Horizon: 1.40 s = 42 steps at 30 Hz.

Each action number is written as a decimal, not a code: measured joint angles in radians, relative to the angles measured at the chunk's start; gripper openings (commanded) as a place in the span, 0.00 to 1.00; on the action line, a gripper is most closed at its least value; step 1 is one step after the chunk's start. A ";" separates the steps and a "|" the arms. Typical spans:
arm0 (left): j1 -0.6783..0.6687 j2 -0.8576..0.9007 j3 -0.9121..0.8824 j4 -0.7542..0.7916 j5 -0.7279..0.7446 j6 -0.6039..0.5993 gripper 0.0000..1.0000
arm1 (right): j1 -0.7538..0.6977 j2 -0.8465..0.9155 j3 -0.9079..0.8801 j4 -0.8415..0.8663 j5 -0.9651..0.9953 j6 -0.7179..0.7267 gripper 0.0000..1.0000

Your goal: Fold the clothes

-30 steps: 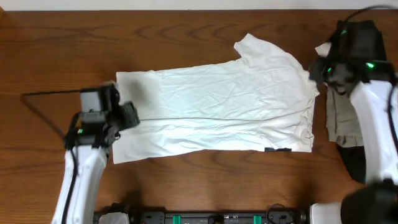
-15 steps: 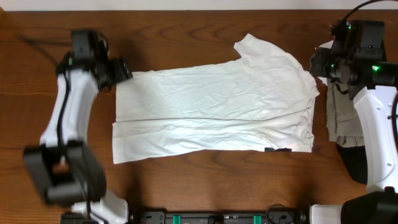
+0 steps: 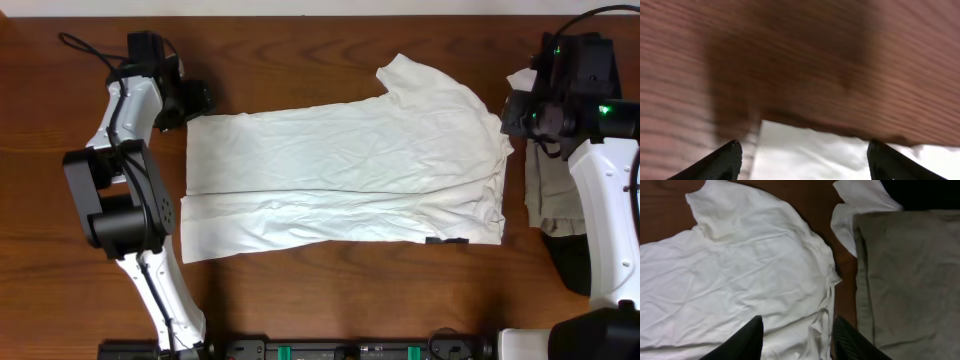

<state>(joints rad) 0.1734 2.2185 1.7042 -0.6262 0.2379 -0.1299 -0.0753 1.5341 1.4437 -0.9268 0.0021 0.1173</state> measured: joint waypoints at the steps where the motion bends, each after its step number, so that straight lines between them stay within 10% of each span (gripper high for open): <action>1: 0.002 0.005 0.000 0.007 -0.001 0.003 0.80 | 0.000 0.000 0.000 -0.005 0.003 0.000 0.44; 11: 0.001 0.047 0.010 0.032 0.001 0.024 0.71 | 0.000 0.000 0.000 -0.027 0.021 0.000 0.41; 22: -0.006 0.065 0.020 -0.002 0.026 0.051 0.06 | 0.000 0.000 0.000 -0.030 0.032 0.000 0.36; 31: -0.007 0.065 0.024 -0.062 0.044 0.052 0.06 | 0.001 0.070 0.000 0.041 0.032 0.002 0.32; 42: -0.007 0.041 0.023 -0.135 0.044 0.058 0.06 | 0.049 0.331 0.002 0.513 -0.094 -0.041 0.42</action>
<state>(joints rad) 0.1661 2.2597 1.7267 -0.7612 0.2817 -0.0715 -0.0261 1.8652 1.4456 -0.4137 -0.0917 0.0765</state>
